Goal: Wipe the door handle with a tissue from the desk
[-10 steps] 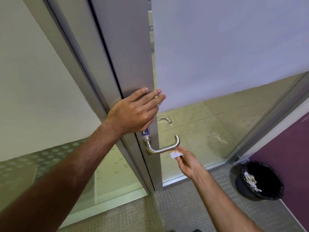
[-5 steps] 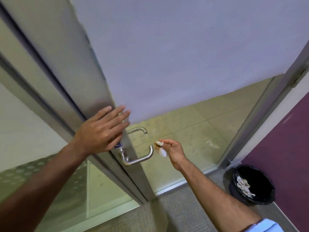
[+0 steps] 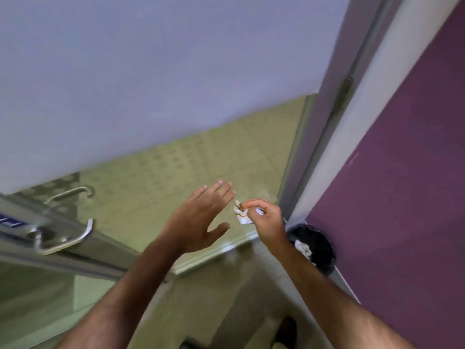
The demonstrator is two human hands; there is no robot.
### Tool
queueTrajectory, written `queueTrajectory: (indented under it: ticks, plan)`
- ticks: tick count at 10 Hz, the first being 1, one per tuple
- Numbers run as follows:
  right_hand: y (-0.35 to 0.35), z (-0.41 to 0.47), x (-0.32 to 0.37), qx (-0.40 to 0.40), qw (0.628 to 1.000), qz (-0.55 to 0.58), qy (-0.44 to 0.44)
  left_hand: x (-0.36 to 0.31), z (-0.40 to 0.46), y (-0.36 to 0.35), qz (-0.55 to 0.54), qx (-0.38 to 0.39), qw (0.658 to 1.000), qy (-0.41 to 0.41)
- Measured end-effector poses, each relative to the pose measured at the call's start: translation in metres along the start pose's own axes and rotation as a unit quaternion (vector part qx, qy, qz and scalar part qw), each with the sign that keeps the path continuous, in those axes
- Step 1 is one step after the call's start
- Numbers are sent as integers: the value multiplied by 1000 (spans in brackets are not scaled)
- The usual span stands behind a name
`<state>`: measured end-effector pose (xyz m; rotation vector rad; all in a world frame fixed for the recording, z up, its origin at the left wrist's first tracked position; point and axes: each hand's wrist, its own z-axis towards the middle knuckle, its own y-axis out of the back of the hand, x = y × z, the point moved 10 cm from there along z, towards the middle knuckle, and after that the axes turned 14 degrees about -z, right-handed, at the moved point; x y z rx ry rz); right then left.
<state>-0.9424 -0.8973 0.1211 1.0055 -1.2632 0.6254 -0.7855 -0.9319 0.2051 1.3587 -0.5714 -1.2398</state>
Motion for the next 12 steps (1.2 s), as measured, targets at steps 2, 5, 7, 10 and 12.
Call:
queueTrajectory:
  ticks: [2, 5, 7, 10, 12]
  plan:
    - [96, 10, -129, -63, 987, -9, -150, -10, 77, -138, -140, 60, 987, 47]
    - [183, 11, -442, -121, 932, -170, -297, 3, 162, -440, -269, 124, 955, 24]
    - [182, 28, -609, -129, 907, -220, -334, 48, 156, -622, -247, 176, 952, 47]
    - [142, 29, -763, -17, 909, -267, -319, 78, 134, -753, -193, 236, 952, 35]
    - [163, 21, -652, -19, 923, -243, -298, 62, 127, -669, -310, 179, 922, 149]
